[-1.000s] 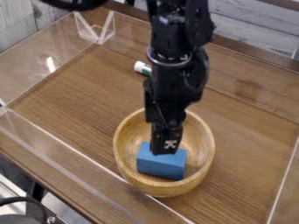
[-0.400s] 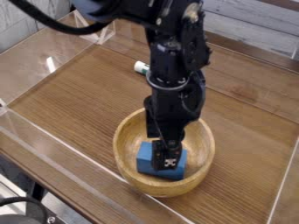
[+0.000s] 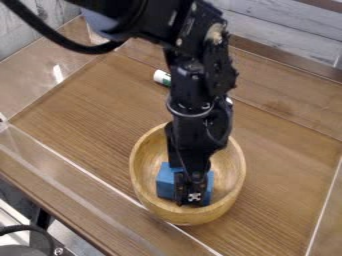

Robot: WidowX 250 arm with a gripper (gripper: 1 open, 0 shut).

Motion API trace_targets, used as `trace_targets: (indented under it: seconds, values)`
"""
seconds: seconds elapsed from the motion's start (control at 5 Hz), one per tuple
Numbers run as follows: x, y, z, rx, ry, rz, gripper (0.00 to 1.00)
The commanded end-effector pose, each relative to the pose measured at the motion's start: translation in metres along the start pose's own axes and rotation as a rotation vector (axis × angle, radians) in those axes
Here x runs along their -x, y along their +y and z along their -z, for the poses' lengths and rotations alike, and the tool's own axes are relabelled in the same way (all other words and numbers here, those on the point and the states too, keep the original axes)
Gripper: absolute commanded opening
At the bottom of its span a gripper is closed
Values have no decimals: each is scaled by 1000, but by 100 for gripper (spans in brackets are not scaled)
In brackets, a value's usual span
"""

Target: Remove the blue block from inside the brown bowl and put it on the table

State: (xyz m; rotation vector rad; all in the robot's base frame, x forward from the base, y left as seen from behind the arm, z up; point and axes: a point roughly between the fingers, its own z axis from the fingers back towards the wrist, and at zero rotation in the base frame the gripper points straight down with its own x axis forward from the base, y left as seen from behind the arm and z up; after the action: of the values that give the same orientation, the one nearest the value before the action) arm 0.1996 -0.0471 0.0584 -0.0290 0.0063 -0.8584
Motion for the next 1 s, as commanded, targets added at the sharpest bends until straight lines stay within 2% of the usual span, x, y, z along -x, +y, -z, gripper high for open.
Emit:
trace_targets:
  seconds: [0.0,0.4,0.6,0.8]
  values:
    - [-3,4,0,-9,-29,-12,100]
    - [0,5,10,5,-38,-33,100]
    - [1,6,10,8,-41,-44,0]
    - [2,6,7,15,-41,-59,0]
